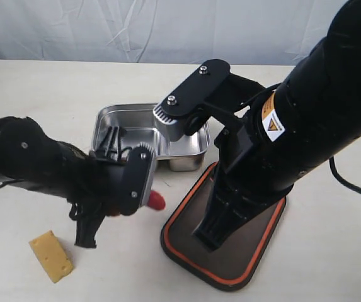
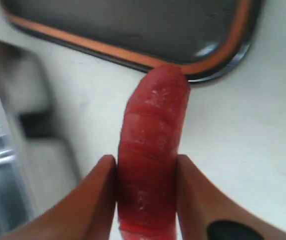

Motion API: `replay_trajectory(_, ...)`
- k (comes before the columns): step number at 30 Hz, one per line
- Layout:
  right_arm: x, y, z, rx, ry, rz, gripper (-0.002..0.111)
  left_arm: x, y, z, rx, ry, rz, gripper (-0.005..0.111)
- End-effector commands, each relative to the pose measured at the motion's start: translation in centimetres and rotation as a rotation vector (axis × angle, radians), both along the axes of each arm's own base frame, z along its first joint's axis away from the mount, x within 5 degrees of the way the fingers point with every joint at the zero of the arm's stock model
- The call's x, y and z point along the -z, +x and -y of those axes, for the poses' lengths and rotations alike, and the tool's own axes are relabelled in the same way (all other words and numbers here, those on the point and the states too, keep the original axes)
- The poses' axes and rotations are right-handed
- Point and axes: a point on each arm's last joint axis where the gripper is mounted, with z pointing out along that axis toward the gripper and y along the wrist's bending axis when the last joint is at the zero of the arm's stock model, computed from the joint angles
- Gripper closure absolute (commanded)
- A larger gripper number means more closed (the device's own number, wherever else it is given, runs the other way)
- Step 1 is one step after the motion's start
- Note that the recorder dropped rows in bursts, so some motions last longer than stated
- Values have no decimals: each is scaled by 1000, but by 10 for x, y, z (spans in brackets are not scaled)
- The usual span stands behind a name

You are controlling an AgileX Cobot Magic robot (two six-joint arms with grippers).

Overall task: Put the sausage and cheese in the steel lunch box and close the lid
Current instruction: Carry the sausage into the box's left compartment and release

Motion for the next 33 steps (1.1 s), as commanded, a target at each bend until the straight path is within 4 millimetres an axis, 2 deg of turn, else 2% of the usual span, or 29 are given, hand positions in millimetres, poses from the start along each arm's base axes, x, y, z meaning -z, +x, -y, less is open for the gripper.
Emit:
replay_trajectory(1, -3, 0, 2, 0, 6, 11, 108, -35, 15, -4, -166, -128, 241, 106)
replay_trajectory(4, -3, 0, 2, 4, 12, 6, 108, -45, 33, -7, -273, -174, 298, 107)
replay_trajectory(7, -3, 0, 2, 8, 12, 5, 108, -48, 54, -7, -348, -214, 244, 107)
replay_trajectory(13, -2, -1, 3, 46, 2, -17, 108, -42, 96, -8, -574, -329, 134, 107)
replay_trajectory(16, -2, -2, 3, 50, -1, -32, 108, -35, 109, -9, -630, -374, 44, 107)
replay_trajectory(19, -2, -3, 3, 51, 5, -42, 108, -25, 117, -6, -637, -388, -21, 107)
replay_trajectory(25, -1, -4, 5, 59, -16, -56, 108, -13, 125, -5, -756, -428, -78, 107)
replay_trajectory(33, -1, -5, 6, 72, -28, -67, 108, -12, 125, -5, -838, -477, -123, 104)
